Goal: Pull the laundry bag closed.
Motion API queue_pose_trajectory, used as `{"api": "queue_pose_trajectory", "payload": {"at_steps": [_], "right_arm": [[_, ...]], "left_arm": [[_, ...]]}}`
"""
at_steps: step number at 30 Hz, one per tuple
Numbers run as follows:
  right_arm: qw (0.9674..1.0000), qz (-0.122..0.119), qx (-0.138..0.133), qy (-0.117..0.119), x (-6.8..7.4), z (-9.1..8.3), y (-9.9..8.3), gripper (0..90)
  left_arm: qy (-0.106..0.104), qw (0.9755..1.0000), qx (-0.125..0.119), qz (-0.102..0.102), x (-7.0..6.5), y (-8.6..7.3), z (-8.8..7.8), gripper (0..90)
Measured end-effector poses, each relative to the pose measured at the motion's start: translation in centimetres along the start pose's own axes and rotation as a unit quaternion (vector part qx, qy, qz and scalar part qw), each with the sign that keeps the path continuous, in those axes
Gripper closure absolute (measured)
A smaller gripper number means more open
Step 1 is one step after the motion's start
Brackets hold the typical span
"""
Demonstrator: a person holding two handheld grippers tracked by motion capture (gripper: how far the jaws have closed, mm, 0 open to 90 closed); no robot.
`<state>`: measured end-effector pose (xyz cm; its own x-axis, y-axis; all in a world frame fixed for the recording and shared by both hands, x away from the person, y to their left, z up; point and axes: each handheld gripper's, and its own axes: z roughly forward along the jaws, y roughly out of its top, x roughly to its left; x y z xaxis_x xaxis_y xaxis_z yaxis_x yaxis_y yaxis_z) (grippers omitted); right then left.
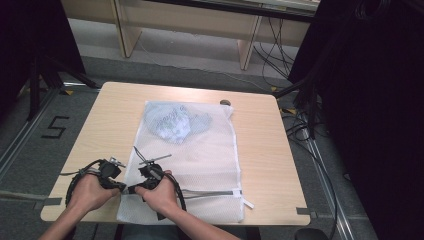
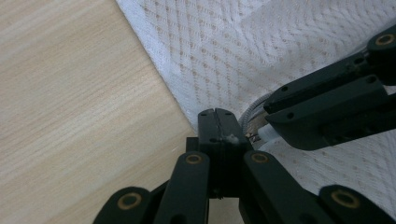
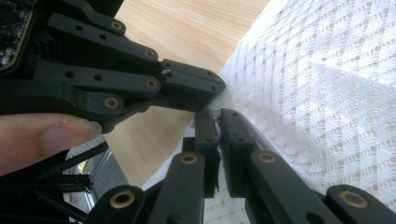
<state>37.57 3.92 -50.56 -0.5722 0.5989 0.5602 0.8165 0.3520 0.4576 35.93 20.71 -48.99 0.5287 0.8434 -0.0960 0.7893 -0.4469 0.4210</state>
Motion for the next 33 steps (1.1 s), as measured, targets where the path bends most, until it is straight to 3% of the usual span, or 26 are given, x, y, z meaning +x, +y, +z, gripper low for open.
{"api": "queue_pose_trajectory", "payload": {"at_steps": [1,2,5,9,10,14,16,17,22,23,24,26,28,31,32,33], "right_arm": [[1.0,0.008,0.004,-0.003,0.0,-0.1,0.0,87.0],[1.0,-0.005,-0.001,-0.001,-0.2,-0.1,0.0,87.0],[1.0,0.002,0.004,-0.006,0.0,-0.3,0.0,87.1],[0.9998,-0.017,0.002,-0.008,0.0,-0.2,0.0,87.0],[0.9999,-0.009,0.007,-0.009,0.2,-0.3,0.0,87.0],[0.999,-0.044,0.003,-0.005,-0.1,-0.3,0.1,87.1],[0.9994,-0.031,0.012,-0.003,0.0,-0.4,0.1,87.1],[0.9996,-0.025,0.008,-0.013,0.2,-0.5,0.0,87.1],[0.9992,-0.036,0.006,-0.016,0.1,-0.6,0.0,87.1],[0.9994,-0.031,0.008,-0.015,0.2,-0.6,0.0,87.1],[0.9993,-0.032,0.008,-0.016,0.2,-0.6,0.0,87.1],[0.9989,-0.045,0.004,-0.014,-0.1,-0.6,0.1,87.0],[0.9996,-0.015,0.009,-0.02,0.1,-0.9,0.0,87.1],[0.9995,-0.026,0.009,-0.017,-0.2,-1.0,-0.1,87.1],[0.9989,-0.043,0.004,-0.018,-0.3,-1.0,-0.1,87.1],[0.9996,-0.016,0.009,-0.022,0.0,-1.1,-0.1,87.0]], "left_arm": [[0.0,1.0,0.0,0.001,0.1,0.0,0.0,90.0],[0.002,1.0,0.001,-0.001,0.0,0.0,-0.1,90.0],[0.001,1.0,0.0,-0.001,0.0,0.0,0.0,90.0],[0.002,1.0,0.004,-0.006,0.0,0.1,-0.1,90.0],[0.001,1.0,0.006,-0.007,0.0,0.1,-0.1,90.0],[0.003,1.0,0.006,-0.003,0.1,0.1,-0.1,90.0],[-0.004,1.0,0.004,-0.005,0.1,0.1,-0.1,90.0],[-0.003,0.9999,0.011,0.003,0.2,0.1,-0.1,90.0],[0.001,0.9998,0.016,0.006,0.1,0.1,-0.2,90.0],[0.001,1.0,0.007,-0.004,0.1,0.1,-0.1,90.0],[-0.003,0.9999,0.013,0.005,0.2,0.1,-0.2,90.0],[-0.003,1.0,0.006,-0.002,0.1,0.0,-0.1,90.0],[-0.003,1.0,0.005,-0.002,0.2,0.0,-0.1,90.0],[-0.003,1.0,0.005,-0.002,0.2,0.0,-0.1,90.0],[-0.003,0.9999,0.002,-0.01,0.1,0.0,-0.1,90.0],[-0.003,0.9999,0.002,-0.01,0.1,0.0,-0.1,90.0]]}}
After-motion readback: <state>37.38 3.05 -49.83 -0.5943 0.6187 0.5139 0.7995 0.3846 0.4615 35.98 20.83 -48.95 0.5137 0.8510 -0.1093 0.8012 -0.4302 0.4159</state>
